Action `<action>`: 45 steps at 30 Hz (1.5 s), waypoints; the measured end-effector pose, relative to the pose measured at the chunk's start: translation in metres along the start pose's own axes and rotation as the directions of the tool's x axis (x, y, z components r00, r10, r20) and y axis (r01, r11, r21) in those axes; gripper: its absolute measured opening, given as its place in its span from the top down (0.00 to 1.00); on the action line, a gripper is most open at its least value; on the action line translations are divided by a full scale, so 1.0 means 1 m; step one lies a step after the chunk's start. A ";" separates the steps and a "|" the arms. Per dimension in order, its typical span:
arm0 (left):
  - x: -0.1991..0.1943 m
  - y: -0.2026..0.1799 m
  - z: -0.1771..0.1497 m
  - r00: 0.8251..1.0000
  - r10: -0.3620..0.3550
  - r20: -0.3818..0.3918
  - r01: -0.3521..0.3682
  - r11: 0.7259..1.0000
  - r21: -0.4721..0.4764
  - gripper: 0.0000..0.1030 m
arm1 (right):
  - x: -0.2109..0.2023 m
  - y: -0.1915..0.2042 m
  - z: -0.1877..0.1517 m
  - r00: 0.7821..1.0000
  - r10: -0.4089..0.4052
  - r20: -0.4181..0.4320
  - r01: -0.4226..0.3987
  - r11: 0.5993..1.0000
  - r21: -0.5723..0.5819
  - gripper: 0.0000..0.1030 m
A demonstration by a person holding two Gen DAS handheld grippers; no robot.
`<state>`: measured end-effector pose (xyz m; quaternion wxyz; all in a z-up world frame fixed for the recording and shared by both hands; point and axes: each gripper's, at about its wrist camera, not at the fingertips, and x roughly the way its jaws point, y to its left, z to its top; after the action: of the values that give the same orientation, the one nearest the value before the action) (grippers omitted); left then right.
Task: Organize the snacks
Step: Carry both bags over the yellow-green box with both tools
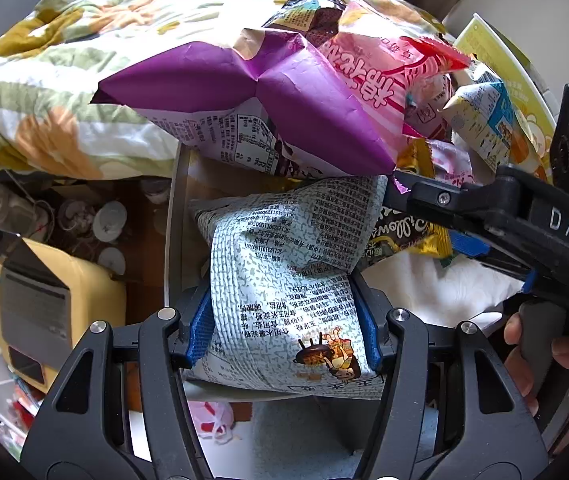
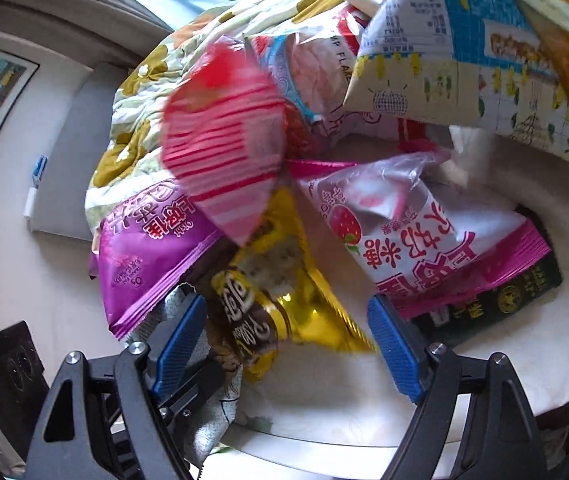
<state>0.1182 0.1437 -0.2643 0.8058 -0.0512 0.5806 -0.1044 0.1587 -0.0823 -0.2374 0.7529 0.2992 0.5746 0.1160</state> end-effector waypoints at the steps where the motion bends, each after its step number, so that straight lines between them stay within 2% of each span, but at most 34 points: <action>1: 0.000 0.001 0.000 1.000 -0.002 0.001 0.002 1.000 0.000 0.47 | 0.000 -0.004 0.000 1.000 0.019 0.000 -0.019 1.000 0.011 0.23; 5: 0.001 0.003 0.001 1.000 -0.009 -0.005 0.009 1.000 0.005 0.47 | 0.009 -0.009 -0.001 0.998 0.054 -0.014 -0.054 0.998 0.027 0.25; 6: 0.002 0.002 0.001 1.000 -0.009 -0.007 0.009 1.000 0.009 0.47 | 0.012 -0.007 0.001 0.998 0.057 -0.023 -0.057 0.998 0.020 0.34; 9: 0.003 0.001 0.002 1.000 -0.005 -0.009 0.005 1.000 0.016 0.47 | 0.021 -0.005 0.003 0.997 0.053 -0.050 -0.054 0.998 -0.022 0.48; 17: -0.002 -0.006 0.002 1.000 0.006 -0.003 -0.005 0.999 0.038 0.50 | 0.008 -0.007 -0.010 0.999 0.014 -0.037 -0.017 0.996 -0.083 0.53; 25: -0.017 -0.030 -0.007 1.000 0.016 0.019 -0.017 0.998 0.062 0.51 | -0.023 0.002 -0.016 0.999 -0.008 0.031 0.013 0.987 -0.161 0.53; 29: -0.028 -0.058 -0.010 0.999 0.036 0.040 -0.038 0.997 0.062 0.52 | -0.047 -0.002 -0.017 0.998 -0.014 0.068 0.027 0.981 -0.194 0.53; 37: -0.052 -0.130 -0.012 0.993 0.047 0.107 -0.047 0.999 -0.006 0.52 | -0.110 -0.025 0.002 0.994 0.032 0.105 -0.002 0.961 -0.277 0.53; 45: -0.076 -0.221 0.013 0.971 0.053 0.232 -0.054 0.999 -0.003 0.52 | -0.185 -0.048 0.036 0.978 0.093 0.188 -0.019 0.933 -0.360 0.53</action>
<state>0.0835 -0.0546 -0.1445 0.8706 -0.0461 0.4837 -0.0771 0.1261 -0.2274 -0.1124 0.8453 0.1842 0.4560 0.2088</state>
